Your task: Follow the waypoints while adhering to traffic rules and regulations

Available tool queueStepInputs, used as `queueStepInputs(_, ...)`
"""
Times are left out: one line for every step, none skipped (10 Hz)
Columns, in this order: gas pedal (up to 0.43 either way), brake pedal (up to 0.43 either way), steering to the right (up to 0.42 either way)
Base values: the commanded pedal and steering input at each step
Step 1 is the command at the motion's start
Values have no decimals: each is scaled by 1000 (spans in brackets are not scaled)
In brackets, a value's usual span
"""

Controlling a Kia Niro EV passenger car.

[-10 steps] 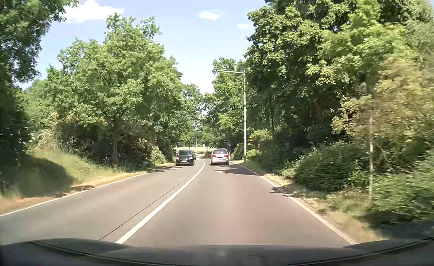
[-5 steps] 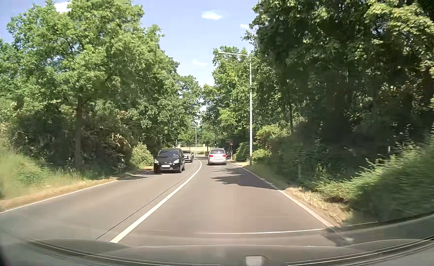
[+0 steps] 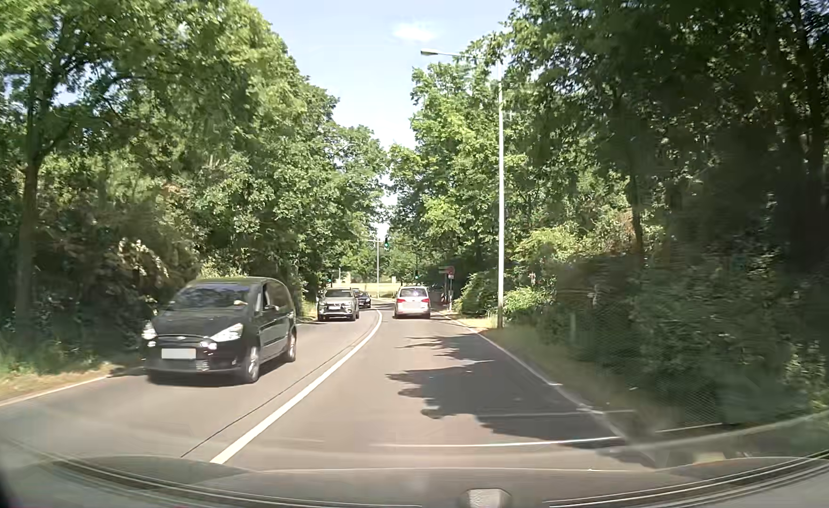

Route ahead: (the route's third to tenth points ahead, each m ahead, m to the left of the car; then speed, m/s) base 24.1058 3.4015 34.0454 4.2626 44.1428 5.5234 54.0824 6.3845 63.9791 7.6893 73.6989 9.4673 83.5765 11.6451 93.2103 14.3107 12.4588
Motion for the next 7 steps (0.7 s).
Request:
queueStepInputs(28, 30, -14)
queueStepInputs(28, 30, -13)
queueStepInputs(28, 30, -13)
queueStepInputs(28, 30, -13)
queueStepInputs(28, 30, -12)
queueStepInputs(28, 30, -12)
queueStepInputs(28, 30, -11)
